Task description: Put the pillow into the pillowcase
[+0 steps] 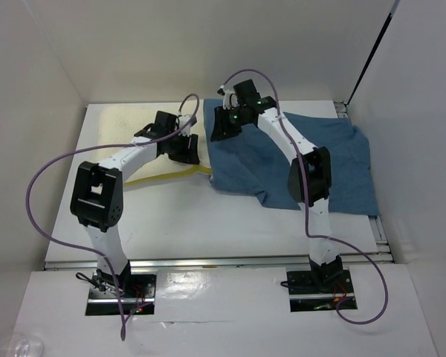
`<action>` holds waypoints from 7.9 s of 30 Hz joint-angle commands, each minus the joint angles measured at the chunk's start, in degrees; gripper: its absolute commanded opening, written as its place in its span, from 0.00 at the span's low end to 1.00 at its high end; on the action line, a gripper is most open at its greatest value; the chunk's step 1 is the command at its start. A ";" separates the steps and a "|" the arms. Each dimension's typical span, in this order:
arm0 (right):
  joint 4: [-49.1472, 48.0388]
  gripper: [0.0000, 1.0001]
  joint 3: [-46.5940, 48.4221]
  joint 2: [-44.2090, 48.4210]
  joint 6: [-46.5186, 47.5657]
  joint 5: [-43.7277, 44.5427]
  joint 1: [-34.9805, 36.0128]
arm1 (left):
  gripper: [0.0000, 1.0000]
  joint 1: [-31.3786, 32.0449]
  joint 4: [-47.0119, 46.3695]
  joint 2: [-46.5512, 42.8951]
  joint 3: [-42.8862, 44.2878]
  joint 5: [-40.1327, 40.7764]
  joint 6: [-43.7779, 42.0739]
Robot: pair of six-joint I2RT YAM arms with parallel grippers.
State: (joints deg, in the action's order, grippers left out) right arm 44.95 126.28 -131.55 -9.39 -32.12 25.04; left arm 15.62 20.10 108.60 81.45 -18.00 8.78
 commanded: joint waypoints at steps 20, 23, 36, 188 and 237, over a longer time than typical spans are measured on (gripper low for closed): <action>-24.57 0.09 -2.45 -7.56 16.06 10.05 7.48 | 1.00 -5.59 7.59 -20.79 4.41 16.14 5.19; -21.58 0.07 -1.56 -10.13 17.12 11.11 8.01 | 0.96 -7.79 7.59 -20.27 5.47 15.46 6.52; -5.13 0.03 -31.40 10.83 31.61 3.03 8.01 | 1.00 -9.46 6.53 -9.73 11.70 17.38 4.50; 4.97 0.00 10.84 -5.39 3.67 -11.31 2.65 | 0.00 6.00 -4.80 -5.23 8.99 12.46 -27.85; -5.31 0.22 5.73 -5.21 -12.23 -12.27 -9.92 | 0.00 6.00 -5.95 -6.65 6.53 13.60 -29.43</action>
State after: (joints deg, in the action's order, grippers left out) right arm 43.94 131.66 -137.47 -20.25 -41.01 15.22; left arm 20.93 17.10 103.72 85.60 -2.35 -19.70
